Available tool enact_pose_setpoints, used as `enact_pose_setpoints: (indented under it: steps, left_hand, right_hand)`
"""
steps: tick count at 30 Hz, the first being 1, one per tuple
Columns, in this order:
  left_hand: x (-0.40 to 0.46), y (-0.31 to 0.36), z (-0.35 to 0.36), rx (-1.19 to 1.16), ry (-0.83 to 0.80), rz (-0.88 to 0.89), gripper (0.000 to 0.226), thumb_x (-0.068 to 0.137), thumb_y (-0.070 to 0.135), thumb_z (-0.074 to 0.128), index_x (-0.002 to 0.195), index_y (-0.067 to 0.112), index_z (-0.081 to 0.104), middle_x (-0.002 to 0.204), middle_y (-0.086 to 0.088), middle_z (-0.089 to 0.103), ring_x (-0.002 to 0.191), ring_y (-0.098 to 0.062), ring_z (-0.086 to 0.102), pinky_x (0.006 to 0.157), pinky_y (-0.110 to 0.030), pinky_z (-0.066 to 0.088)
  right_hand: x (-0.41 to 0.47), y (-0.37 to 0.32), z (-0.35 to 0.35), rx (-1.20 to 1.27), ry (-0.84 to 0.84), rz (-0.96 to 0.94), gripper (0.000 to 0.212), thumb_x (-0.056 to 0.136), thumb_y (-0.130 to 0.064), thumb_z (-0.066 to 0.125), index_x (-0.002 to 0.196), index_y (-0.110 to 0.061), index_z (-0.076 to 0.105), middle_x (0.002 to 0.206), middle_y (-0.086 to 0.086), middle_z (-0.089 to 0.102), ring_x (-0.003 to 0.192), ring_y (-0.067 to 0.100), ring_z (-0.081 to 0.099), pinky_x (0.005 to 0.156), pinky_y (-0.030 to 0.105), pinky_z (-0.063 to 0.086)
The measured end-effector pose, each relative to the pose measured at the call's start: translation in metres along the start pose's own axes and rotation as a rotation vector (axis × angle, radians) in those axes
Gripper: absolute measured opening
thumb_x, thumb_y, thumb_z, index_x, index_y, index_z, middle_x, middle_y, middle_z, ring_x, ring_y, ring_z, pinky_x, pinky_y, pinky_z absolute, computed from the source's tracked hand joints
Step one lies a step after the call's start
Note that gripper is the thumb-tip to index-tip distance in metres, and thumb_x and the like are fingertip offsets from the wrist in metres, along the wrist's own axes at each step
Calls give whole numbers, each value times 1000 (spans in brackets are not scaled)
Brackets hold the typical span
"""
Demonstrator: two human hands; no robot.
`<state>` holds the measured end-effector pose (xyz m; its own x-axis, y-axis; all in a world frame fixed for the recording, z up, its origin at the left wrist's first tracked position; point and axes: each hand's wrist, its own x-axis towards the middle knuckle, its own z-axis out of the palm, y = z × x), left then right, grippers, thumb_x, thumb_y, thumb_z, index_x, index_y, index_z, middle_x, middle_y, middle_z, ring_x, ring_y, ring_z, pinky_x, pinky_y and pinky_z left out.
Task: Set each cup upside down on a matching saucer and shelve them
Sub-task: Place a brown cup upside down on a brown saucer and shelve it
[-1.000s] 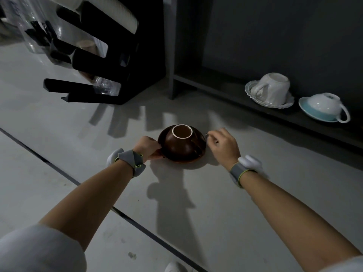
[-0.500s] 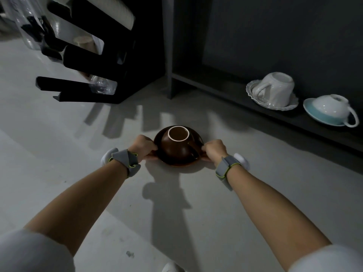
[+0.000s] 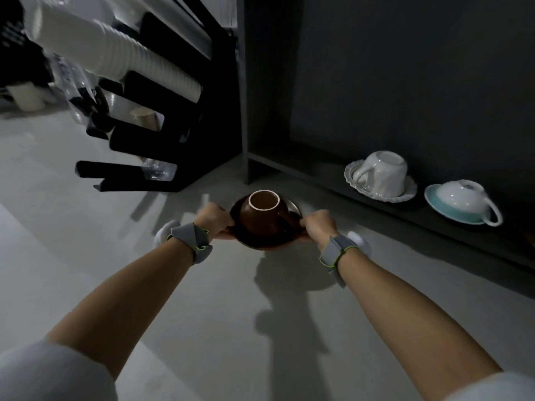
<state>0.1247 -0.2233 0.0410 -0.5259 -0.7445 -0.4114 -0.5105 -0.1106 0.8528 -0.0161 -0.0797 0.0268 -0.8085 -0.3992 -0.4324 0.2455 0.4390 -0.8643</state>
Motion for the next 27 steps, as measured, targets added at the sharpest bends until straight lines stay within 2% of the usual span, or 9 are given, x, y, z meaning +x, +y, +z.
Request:
enact_pose_setpoints:
  steps: [3, 5, 7, 10, 13, 15, 17, 22, 27]
  left_hand:
    - [6, 30, 3, 49, 21, 65, 13, 82, -10, 51, 72, -5, 58, 88, -24, 65, 91, -36, 66, 75, -35, 60]
    - [14, 52, 7, 76, 15, 117, 11, 83, -7, 52, 80, -9, 62, 98, -28, 66, 92, -36, 66, 84, -41, 57]
    - [31, 73, 14, 110, 26, 173, 26, 82, -3, 55, 104, -15, 62, 112, -31, 64, 103, -40, 65, 87, -40, 55]
    - [53, 94, 22, 155, 45, 226, 33, 80, 0, 56, 110, -13, 63, 115, -29, 65, 107, -40, 63, 92, -44, 53]
    - [75, 112, 30, 194, 4, 247, 33, 83, 0, 53, 112, -11, 63, 116, -25, 66, 107, -38, 64, 87, -41, 56]
    - [97, 126, 38, 206, -46, 224, 32, 86, -2, 50, 114, -14, 60, 111, -26, 65, 107, -40, 64, 64, -29, 60]
    - [107, 133, 43, 247, -102, 241, 33, 87, -2, 48, 116, -15, 57, 102, -25, 63, 108, -39, 64, 40, -15, 50]
    - [140, 144, 54, 278, -168, 257, 38, 89, -1, 45, 124, -11, 53, 103, -19, 61, 109, -33, 65, 42, -14, 50]
    - [161, 152, 62, 287, -224, 295, 39, 89, -2, 48, 127, -11, 50, 102, -16, 57, 86, -21, 56, 41, -13, 48]
  right_hand:
    - [1, -28, -15, -11, 27, -29, 34, 84, 6, 54, 53, -5, 46, 59, 10, 50, 58, 23, 53, 40, 27, 44]
    - [7, -44, -24, -16, 79, -36, 34, 86, 3, 53, 55, -7, 45, 61, 8, 48, 58, 22, 50, 39, 26, 42]
    - [21, -56, -32, -65, 138, -92, 36, 89, -2, 50, 56, -11, 41, 67, 8, 49, 64, 21, 51, 53, 31, 49]
    - [38, -64, -35, -117, 195, -160, 37, 91, -8, 46, 56, -17, 40, 87, 13, 55, 84, 20, 54, 90, 39, 52]
    - [53, -68, -35, -94, 257, -140, 36, 91, -9, 45, 56, -17, 41, 94, 16, 58, 86, 22, 57, 92, 37, 51]
    - [67, -74, -32, -91, 336, -129, 36, 90, -9, 44, 56, -17, 40, 102, 22, 63, 100, 30, 63, 97, 41, 51]
    - [73, -78, -31, -92, 371, -116, 36, 90, -8, 43, 55, -16, 37, 100, 20, 62, 110, 34, 62, 98, 44, 50]
    - [91, -90, -24, -179, 454, -75, 38, 90, -10, 43, 54, -17, 35, 100, 19, 64, 110, 33, 62, 85, 33, 49]
    - [103, -97, -24, -277, 522, -40, 42, 92, -10, 41, 53, -17, 28, 122, 22, 62, 115, 34, 57, 85, 36, 45]
